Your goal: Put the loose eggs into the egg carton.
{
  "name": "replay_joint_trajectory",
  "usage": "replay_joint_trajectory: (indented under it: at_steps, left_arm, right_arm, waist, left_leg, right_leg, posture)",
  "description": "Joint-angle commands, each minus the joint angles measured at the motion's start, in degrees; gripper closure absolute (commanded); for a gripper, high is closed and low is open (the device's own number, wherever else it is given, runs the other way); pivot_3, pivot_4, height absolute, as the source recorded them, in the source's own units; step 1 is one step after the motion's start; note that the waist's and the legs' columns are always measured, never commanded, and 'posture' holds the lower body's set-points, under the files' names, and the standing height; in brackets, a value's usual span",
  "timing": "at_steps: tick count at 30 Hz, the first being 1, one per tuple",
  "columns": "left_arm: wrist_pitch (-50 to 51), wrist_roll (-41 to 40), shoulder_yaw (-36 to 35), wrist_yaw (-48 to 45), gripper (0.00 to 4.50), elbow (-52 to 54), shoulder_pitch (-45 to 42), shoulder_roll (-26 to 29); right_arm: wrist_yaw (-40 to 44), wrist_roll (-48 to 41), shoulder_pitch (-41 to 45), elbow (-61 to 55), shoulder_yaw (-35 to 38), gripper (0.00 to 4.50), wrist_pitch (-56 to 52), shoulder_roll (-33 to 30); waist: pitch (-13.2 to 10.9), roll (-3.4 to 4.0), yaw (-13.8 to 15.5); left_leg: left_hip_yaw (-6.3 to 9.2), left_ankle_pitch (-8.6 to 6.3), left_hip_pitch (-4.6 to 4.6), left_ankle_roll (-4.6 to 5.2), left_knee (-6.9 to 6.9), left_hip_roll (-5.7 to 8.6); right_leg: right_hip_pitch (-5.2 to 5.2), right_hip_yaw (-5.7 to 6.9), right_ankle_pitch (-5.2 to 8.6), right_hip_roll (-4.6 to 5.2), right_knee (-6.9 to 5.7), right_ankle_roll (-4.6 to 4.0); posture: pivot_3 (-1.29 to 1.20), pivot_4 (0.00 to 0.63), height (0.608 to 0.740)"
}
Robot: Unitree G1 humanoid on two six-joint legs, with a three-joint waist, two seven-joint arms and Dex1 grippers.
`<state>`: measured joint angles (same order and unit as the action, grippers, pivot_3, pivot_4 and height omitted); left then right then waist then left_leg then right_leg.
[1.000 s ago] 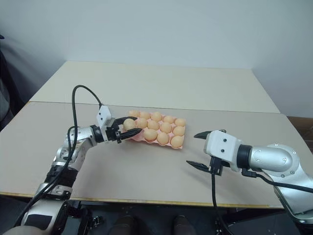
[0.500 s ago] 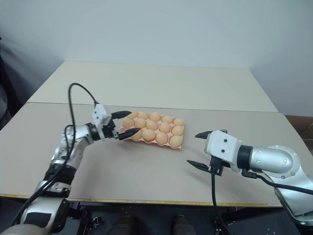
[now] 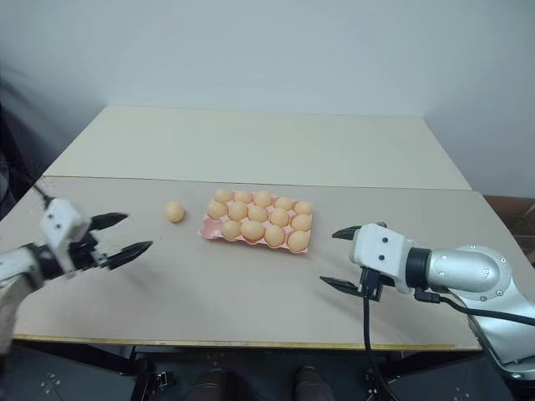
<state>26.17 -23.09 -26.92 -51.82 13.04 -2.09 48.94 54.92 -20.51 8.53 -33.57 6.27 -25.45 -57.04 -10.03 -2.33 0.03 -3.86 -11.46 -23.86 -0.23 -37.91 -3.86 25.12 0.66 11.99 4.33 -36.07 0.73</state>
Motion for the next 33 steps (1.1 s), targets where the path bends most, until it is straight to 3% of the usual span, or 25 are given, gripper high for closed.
replay_joint_trajectory:
  at_steps: [1,8,17,26,33]
  left_arm:
    - [2.81,-2.68,-6.27,1.19,0.03,4.37,2.36,1.43]
    - [5.86,-5.43,-10.34,0.58,0.03,8.99,8.46,1.46]
    - [5.6,-4.8,-7.73,3.12,0.03,7.6,6.13,1.02]
    - [3.52,-1.09,3.82,13.49,0.03,-2.9,-9.77,-7.3]
    - [-0.83,6.65,13.22,19.64,0.03,-16.53,-21.88,-13.11]
  right_arm:
    - [1.07,0.41,2.02,0.91,-0.46,0.0,2.39,0.11]
    - [2.58,0.92,4.17,3.5,-2.01,0.0,4.2,0.2]
    - [2.76,1.26,4.47,3.76,-2.02,0.0,4.34,0.26]
    - [0.98,1.45,4.26,2.53,-2.26,0.0,3.25,1.07]
    - [-0.38,1.61,3.85,1.01,-2.35,0.0,2.18,1.45]
  waist:
    - [0.0,0.0,0.32]
    - [0.0,0.0,0.59]
    - [0.0,0.0,0.63]
    - [0.03,-0.05,0.84]
    - [0.04,-0.08,0.64]
  left_leg:
    - [0.0,0.0,0.02,-0.01,0.0,0.0]
    - [-0.07,-0.01,-0.01,-0.01,0.05,0.0]
    - [-0.07,-0.01,0.01,-0.01,0.05,0.0]
    - [-0.06,0.0,0.01,0.0,0.04,0.04]
    - [-0.04,0.01,-0.02,0.01,0.04,0.05]
  right_leg:
    - [-0.02,0.0,0.01,0.01,0.0,-0.01]
    - [0.04,-0.02,0.04,0.04,0.05,-0.06]
    - [0.04,-0.02,0.05,0.02,0.02,-0.08]
    - [-0.04,-0.02,0.0,-0.01,0.01,-0.03]
    - [-0.04,-0.06,-0.21,-0.07,0.01,0.3]
  posture:
    - [0.0,0.15,0.74]
    - [0.0,0.15,0.74]
    - [0.0,0.15,0.74]
    - [0.0,0.15,0.74]
    - [0.0,0.15,0.74]
